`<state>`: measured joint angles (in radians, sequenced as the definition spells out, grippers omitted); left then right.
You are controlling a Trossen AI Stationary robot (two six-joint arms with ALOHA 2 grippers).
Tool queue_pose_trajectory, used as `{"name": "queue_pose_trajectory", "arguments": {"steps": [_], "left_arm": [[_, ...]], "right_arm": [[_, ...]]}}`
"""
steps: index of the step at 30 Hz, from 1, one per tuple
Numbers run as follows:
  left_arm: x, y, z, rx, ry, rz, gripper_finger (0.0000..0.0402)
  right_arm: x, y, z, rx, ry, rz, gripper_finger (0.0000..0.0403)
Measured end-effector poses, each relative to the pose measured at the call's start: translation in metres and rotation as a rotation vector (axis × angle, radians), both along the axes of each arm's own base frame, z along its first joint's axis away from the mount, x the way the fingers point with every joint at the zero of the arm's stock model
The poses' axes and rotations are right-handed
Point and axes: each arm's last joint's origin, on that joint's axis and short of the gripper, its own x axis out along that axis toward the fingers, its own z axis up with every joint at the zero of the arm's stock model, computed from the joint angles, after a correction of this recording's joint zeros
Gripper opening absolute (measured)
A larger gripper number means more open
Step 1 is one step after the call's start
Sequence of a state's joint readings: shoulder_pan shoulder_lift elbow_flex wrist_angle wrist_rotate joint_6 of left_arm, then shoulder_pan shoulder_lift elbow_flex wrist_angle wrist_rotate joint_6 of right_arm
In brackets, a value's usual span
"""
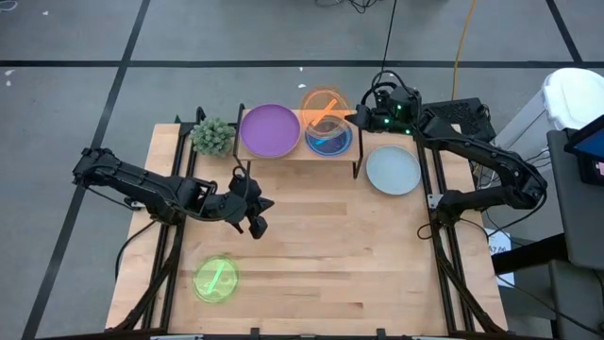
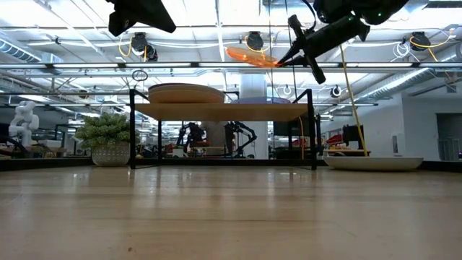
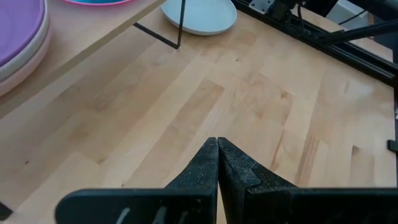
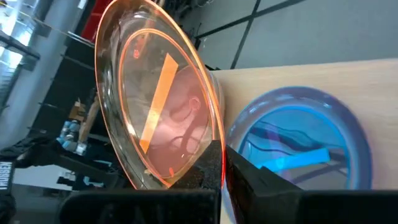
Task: Place and stack plates onto a shelf
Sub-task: Stack the orange transparent plate on top of the blue transparent plate on the shelf
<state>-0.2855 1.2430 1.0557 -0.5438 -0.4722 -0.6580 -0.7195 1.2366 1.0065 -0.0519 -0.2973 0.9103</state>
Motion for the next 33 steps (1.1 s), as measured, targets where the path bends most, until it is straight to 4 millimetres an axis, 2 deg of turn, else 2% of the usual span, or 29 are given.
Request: {"name": "queue_pose_trajectory", "arguments": {"steps": [7,16,33], "left_arm": [[0.0,0.001,0.0,0.007,0.002,-0.002,0.0003],[0.0,0.001,0.0,0.002,0.0,0.002,0.0003],[0.001,0.005,0.0,0.003,-0.001,0.017,0.0003]], "right_arm": [[-0.002,0.0,-0.004,-0.047,0.057,0.016,0.0],[-0.012,-0.003,-0.016,-0.045,0.223,-0.03,0.0],[-0.01,-0.001,-0.017,-0.078,0.268,-0.084,0.0]]}}
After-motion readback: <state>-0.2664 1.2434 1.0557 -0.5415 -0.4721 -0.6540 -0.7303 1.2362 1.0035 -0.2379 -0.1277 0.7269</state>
